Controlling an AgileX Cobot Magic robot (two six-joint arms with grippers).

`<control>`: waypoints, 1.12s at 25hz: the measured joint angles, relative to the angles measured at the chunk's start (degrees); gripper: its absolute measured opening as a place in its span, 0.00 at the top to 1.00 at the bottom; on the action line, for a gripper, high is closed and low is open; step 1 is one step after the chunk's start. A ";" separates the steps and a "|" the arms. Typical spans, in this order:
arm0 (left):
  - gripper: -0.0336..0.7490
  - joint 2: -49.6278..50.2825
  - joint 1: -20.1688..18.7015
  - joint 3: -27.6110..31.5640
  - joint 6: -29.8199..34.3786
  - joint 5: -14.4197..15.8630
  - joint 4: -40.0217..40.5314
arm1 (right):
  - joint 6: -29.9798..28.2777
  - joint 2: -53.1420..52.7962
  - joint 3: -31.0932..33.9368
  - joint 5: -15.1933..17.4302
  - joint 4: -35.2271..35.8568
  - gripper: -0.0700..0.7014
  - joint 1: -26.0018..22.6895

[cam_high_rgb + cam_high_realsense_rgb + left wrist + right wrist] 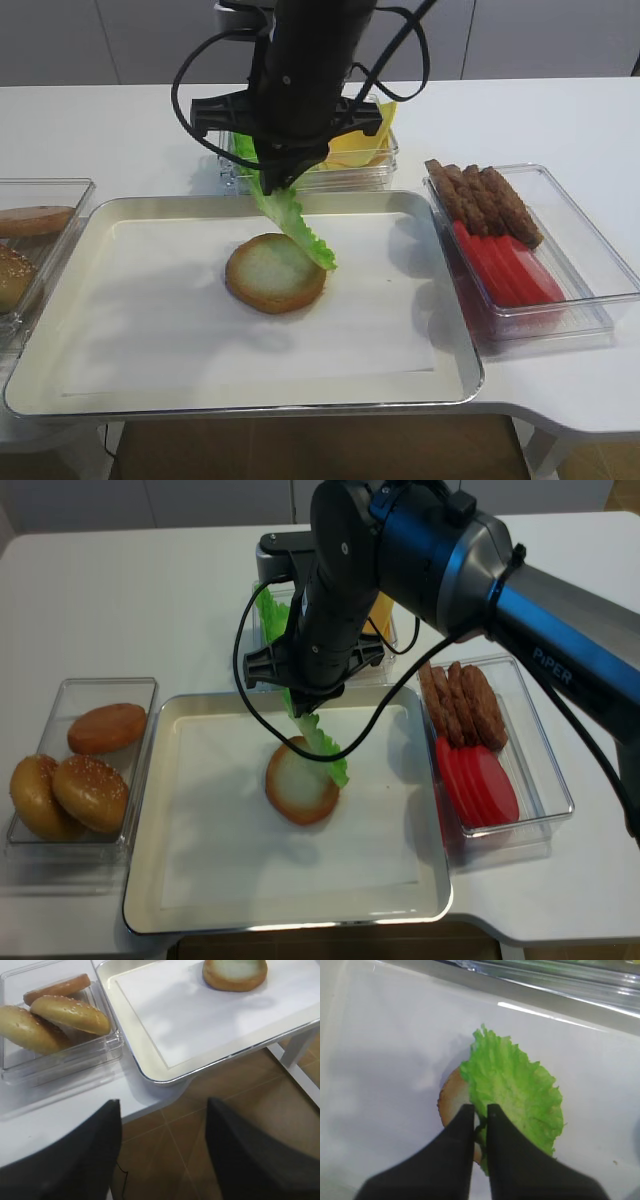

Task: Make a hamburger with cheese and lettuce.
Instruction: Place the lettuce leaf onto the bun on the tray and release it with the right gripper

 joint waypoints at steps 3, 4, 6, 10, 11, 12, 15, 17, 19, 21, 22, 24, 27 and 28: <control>0.44 0.00 0.00 0.00 0.00 0.00 0.00 | 0.00 0.00 0.00 0.10 0.14 0.80 0.00; 0.44 0.00 0.00 0.00 0.00 0.00 0.00 | 0.00 0.00 0.00 0.10 0.18 0.80 0.00; 0.44 0.00 0.00 0.00 0.00 0.00 0.00 | -0.19 0.00 0.00 0.12 0.41 0.80 0.00; 0.44 0.00 0.00 0.00 0.00 0.00 0.00 | -0.32 0.00 0.00 0.22 0.89 0.80 0.00; 0.44 0.00 0.00 0.00 0.00 0.00 0.00 | -0.32 0.00 0.00 0.33 0.89 0.80 0.00; 0.44 0.00 0.00 0.00 0.00 0.00 0.00 | -0.63 0.00 0.00 0.44 1.02 0.80 0.00; 0.44 0.00 0.00 0.00 0.00 0.00 0.00 | -0.96 0.00 0.00 1.14 1.27 0.78 0.00; 0.44 0.00 0.00 0.00 0.00 0.00 0.00 | -1.10 0.00 0.00 1.34 1.36 0.76 0.00; 0.44 0.00 0.00 0.00 0.00 0.00 0.00 | -1.21 0.00 0.00 1.46 1.48 0.74 0.00; 0.44 0.00 0.00 0.00 0.00 0.00 0.00 | -1.24 0.00 0.00 1.59 1.48 0.72 0.00; 0.44 0.00 0.00 0.00 0.00 0.00 0.00 | -1.28 0.00 0.00 1.83 1.48 0.71 0.00; 0.44 0.00 0.00 0.00 0.00 0.00 0.00 | -1.41 0.00 0.00 2.44 1.60 0.70 0.00; 0.44 0.00 0.00 0.00 0.00 0.00 0.00 | -1.51 0.00 0.00 4.74 1.71 0.62 0.00; 0.44 0.00 0.00 0.00 0.00 0.00 0.00 | -1.51 0.00 0.00 5.71 1.82 0.56 0.00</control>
